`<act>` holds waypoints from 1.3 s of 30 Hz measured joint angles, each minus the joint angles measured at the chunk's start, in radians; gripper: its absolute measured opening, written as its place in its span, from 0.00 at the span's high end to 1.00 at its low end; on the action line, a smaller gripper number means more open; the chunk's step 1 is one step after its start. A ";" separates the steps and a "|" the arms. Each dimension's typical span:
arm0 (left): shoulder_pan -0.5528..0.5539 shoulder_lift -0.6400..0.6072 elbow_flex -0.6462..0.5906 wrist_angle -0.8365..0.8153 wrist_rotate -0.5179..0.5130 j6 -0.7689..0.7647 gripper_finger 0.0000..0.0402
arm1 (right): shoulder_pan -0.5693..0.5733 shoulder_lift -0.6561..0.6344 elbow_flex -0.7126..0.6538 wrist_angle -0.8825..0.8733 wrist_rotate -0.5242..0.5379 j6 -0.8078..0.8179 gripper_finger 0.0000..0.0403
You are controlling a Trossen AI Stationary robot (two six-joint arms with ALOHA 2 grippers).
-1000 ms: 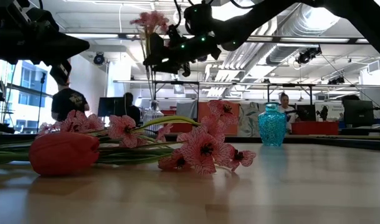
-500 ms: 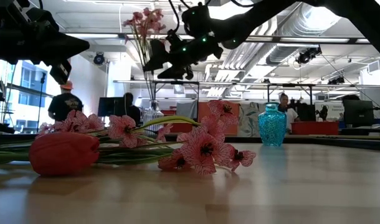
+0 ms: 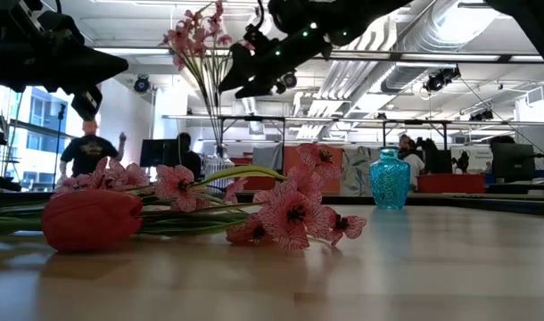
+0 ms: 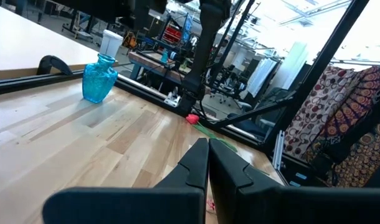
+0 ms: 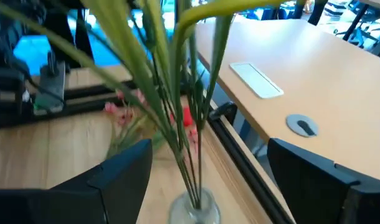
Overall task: Sort flowers into vase by color
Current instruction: Put the top pink flower into the transparent vase
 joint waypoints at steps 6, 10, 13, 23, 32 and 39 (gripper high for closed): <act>0.000 0.000 0.000 0.000 0.000 0.000 1.00 | -0.019 -0.066 0.000 -0.188 -0.010 -0.083 0.22; 0.000 0.000 0.000 0.000 0.000 0.000 1.00 | -0.042 -0.113 0.001 -0.328 -0.015 -0.150 0.22; 0.000 0.000 0.000 0.000 0.000 0.000 1.00 | -0.067 -0.161 0.001 -0.379 -0.024 -0.154 0.22; 0.000 0.000 0.000 0.000 0.000 0.000 1.00 | -0.113 -0.351 0.002 -0.494 -0.139 -0.052 0.22; 0.000 0.000 0.000 0.000 0.000 0.000 1.00 | -0.064 -0.329 -0.103 -0.736 -0.350 -0.081 0.44; 0.000 0.000 0.000 0.000 0.000 0.000 1.00 | -0.023 -0.334 -0.464 -0.516 -0.620 0.148 0.67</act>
